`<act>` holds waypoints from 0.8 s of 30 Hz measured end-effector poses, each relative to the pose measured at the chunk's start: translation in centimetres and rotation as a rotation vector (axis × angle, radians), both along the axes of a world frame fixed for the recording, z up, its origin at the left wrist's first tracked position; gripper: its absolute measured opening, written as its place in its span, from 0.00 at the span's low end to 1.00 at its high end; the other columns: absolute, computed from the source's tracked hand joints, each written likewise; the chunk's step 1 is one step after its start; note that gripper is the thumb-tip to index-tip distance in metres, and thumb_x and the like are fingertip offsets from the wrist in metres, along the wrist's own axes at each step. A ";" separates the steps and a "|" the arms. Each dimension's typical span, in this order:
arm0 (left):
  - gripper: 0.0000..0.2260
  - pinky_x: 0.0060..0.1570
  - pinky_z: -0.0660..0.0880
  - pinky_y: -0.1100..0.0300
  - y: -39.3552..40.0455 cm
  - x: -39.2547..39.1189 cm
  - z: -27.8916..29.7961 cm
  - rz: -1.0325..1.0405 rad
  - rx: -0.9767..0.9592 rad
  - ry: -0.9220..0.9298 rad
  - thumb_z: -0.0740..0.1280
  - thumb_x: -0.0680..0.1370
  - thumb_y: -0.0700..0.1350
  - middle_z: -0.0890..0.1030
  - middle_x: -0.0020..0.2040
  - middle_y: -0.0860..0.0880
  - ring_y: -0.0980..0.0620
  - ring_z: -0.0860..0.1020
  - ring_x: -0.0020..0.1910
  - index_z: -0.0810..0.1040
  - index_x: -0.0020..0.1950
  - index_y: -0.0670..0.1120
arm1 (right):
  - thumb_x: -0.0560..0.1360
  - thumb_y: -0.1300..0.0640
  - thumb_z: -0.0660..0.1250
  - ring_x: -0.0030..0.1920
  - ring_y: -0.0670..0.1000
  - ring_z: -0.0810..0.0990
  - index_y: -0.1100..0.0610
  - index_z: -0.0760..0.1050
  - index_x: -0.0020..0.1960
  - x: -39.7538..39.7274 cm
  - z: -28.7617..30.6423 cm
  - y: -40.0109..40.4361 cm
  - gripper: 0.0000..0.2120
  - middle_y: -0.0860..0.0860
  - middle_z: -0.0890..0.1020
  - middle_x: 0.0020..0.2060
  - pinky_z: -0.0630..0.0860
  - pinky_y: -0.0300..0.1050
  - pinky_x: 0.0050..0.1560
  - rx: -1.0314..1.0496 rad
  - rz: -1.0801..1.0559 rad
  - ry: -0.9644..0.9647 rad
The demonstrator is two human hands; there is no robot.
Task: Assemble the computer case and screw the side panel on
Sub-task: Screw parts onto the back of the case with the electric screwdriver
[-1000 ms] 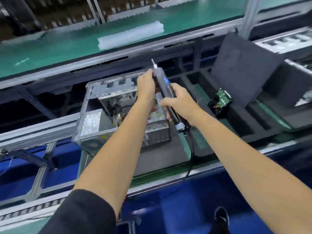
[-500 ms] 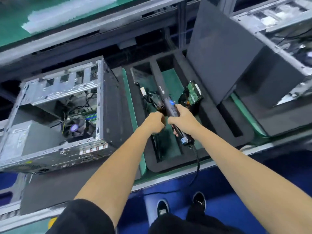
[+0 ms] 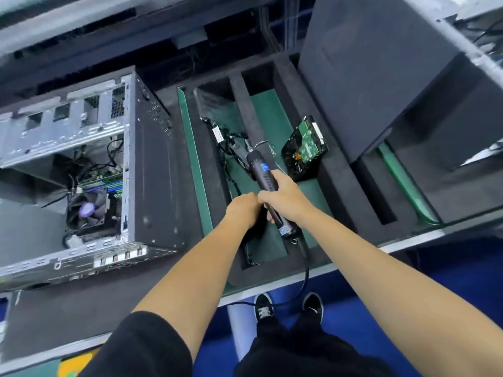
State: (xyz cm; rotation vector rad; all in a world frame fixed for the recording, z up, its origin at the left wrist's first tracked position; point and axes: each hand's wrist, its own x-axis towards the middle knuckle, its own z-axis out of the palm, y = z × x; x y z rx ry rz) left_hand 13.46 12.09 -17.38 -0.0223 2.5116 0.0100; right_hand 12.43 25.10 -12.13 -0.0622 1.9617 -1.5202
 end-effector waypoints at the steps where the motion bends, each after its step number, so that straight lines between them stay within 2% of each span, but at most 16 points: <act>1: 0.14 0.54 0.75 0.53 0.1 -0.3 -0.1 0.040 0.026 -0.015 0.59 0.77 0.36 0.78 0.59 0.44 0.43 0.78 0.56 0.75 0.61 0.42 | 0.74 0.63 0.66 0.25 0.57 0.76 0.58 0.69 0.58 0.0 -0.1 0.0 0.14 0.59 0.75 0.39 0.76 0.48 0.27 -0.001 -0.002 -0.004; 5: 0.12 0.52 0.75 0.53 0.1 -0.8 -0.2 0.078 0.077 -0.024 0.59 0.77 0.37 0.79 0.56 0.44 0.43 0.78 0.53 0.78 0.57 0.42 | 0.73 0.63 0.66 0.24 0.56 0.75 0.56 0.69 0.52 -0.2 -0.4 0.0 0.10 0.57 0.75 0.35 0.74 0.45 0.25 -0.031 -0.002 -0.011; 10: 0.08 0.46 0.75 0.53 -0.3 -1.0 1.0 0.171 0.175 0.085 0.61 0.75 0.37 0.79 0.51 0.41 0.40 0.78 0.50 0.76 0.51 0.39 | 0.71 0.63 0.67 0.24 0.57 0.76 0.56 0.69 0.52 -0.6 -0.6 -0.1 0.12 0.57 0.76 0.32 0.74 0.45 0.25 -0.054 -0.007 -0.043; 12: 0.04 0.40 0.72 0.55 -0.5 -1.3 2.0 0.284 0.281 0.153 0.62 0.73 0.37 0.79 0.46 0.38 0.40 0.77 0.45 0.76 0.44 0.38 | 0.70 0.62 0.68 0.24 0.56 0.76 0.56 0.70 0.52 -0.6 -0.7 0.0 0.12 0.55 0.76 0.30 0.74 0.45 0.25 -0.064 -0.009 -0.057; 14: 0.05 0.36 0.68 0.59 -0.9 -1.6 3.0 0.429 0.395 0.228 0.65 0.71 0.35 0.79 0.41 0.39 0.44 0.75 0.39 0.75 0.36 0.41 | 0.69 0.62 0.68 0.24 0.56 0.76 0.57 0.70 0.52 -0.6 -0.7 0.1 0.13 0.54 0.76 0.29 0.74 0.45 0.26 -0.079 -0.011 -0.068; 18: 0.07 0.40 0.71 0.63 -2.2 -1.8 5.0 0.599 0.519 0.367 0.67 0.69 0.33 0.82 0.43 0.44 0.48 0.77 0.42 0.83 0.43 0.39 | 0.71 0.64 0.67 0.24 0.56 0.75 0.57 0.70 0.52 -0.3 -0.1 0.3 0.12 0.54 0.75 0.30 0.74 0.46 0.27 -0.092 -0.019 -0.103; 21: 0.07 0.36 0.69 0.64 -2.8 -2.1 7.2 0.727 0.641 0.494 0.67 0.68 0.33 0.76 0.33 0.45 0.49 0.70 0.33 0.80 0.35 0.43 | 0.72 0.64 0.66 0.24 0.55 0.75 0.61 0.69 0.54 0.3 1.3 0.6 0.12 0.56 0.74 0.31 0.74 0.46 0.27 -0.123 -0.034 -0.123; 24: 0.07 0.40 0.80 0.55 -3.5 -2.5 10.7 0.955 0.918 0.630 0.68 0.68 0.33 0.80 0.34 0.46 0.48 0.79 0.32 0.81 0.32 0.42 | 0.72 0.64 0.66 0.25 0.55 0.75 0.59 0.69 0.58 0.7 3.9 0.6 0.15 0.56 0.75 0.32 0.74 0.47 0.28 -0.162 0.002 -0.067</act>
